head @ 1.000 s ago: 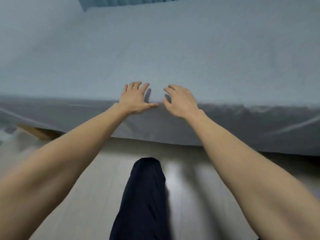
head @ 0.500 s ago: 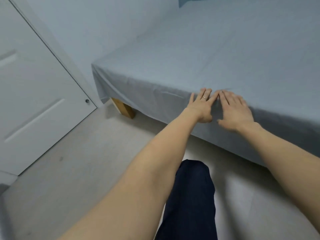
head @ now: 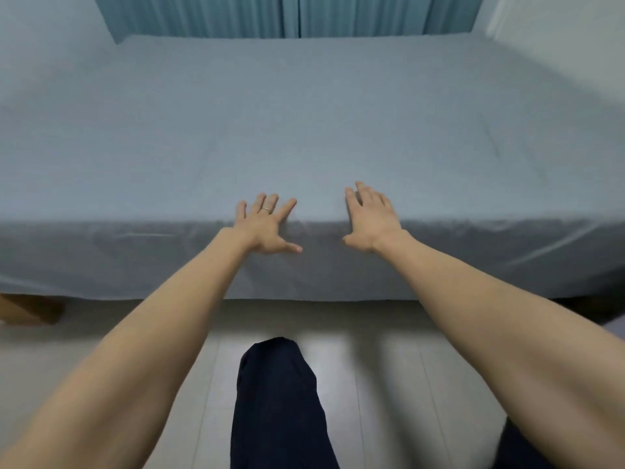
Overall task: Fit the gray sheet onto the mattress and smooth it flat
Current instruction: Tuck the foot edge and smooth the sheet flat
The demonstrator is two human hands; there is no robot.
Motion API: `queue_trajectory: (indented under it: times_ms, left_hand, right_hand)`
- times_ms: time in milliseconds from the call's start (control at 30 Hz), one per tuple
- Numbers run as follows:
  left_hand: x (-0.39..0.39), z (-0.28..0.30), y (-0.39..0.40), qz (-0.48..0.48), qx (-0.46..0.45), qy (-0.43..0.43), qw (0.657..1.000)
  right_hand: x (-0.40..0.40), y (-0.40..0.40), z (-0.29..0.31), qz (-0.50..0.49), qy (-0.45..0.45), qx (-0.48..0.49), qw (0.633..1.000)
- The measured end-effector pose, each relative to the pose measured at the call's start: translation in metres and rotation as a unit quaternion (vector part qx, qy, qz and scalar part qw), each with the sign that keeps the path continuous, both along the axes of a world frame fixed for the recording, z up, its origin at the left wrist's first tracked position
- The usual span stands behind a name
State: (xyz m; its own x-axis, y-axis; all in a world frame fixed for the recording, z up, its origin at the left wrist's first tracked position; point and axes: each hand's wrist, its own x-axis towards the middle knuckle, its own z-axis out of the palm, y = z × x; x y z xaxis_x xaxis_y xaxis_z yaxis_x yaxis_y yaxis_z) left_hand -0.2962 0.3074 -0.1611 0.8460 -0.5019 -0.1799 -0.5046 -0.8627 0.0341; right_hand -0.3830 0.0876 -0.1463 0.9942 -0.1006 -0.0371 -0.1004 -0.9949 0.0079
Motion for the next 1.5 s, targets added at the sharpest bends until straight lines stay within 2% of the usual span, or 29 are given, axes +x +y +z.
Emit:
queue_trajectory:
  times_ms: [167,333,467,633,767,967,1100,1233,1367,1500]
  left_hand:
    - [-0.009,-0.017,0.001,0.004,-0.007,-0.066,0.998]
    - [-0.008,-0.015,0.001,-0.002,-0.012,-0.055,0.998]
    - [-0.009,-0.016,0.0,-0.001,-0.02,-0.058,0.998]
    - [-0.009,-0.015,0.025,-0.012,-0.118,-0.07,0.99]
    - [-0.013,-0.014,0.109,0.083,-0.147,-0.113,0.979]
    - [-0.024,-0.004,0.273,0.209,-0.097,-0.075,0.97]
    - [-0.009,0.005,0.343,0.278,-0.117,-0.07,0.951]
    - [0.019,0.004,0.388,0.322,-0.136,-0.108,0.931]
    - [0.048,-0.008,0.445,0.366,-0.141,-0.114,0.913]
    - [0.102,-0.002,0.519,0.418,-0.13,-0.202,0.876]
  right_hand:
    - [-0.004,-0.019,-0.007,0.004,0.06,0.013,0.998]
    - [-0.008,-0.018,-0.006,-0.005,0.051,0.009,0.999]
    - [-0.013,-0.006,-0.003,0.015,0.007,0.023,1.0]
    - [0.004,0.051,0.007,0.076,-0.011,0.039,0.996]
    - [0.038,0.133,0.014,0.141,-0.018,0.056,0.988]
    - [0.084,0.263,0.018,0.231,-0.02,0.077,0.97]
    - [0.115,0.327,0.016,0.288,-0.037,0.067,0.955]
    - [0.165,0.393,0.012,0.336,-0.047,0.051,0.939]
    - [0.22,0.481,0.012,0.391,-0.032,0.078,0.917]
    - [0.285,0.576,0.01,0.443,-0.032,0.096,0.891]
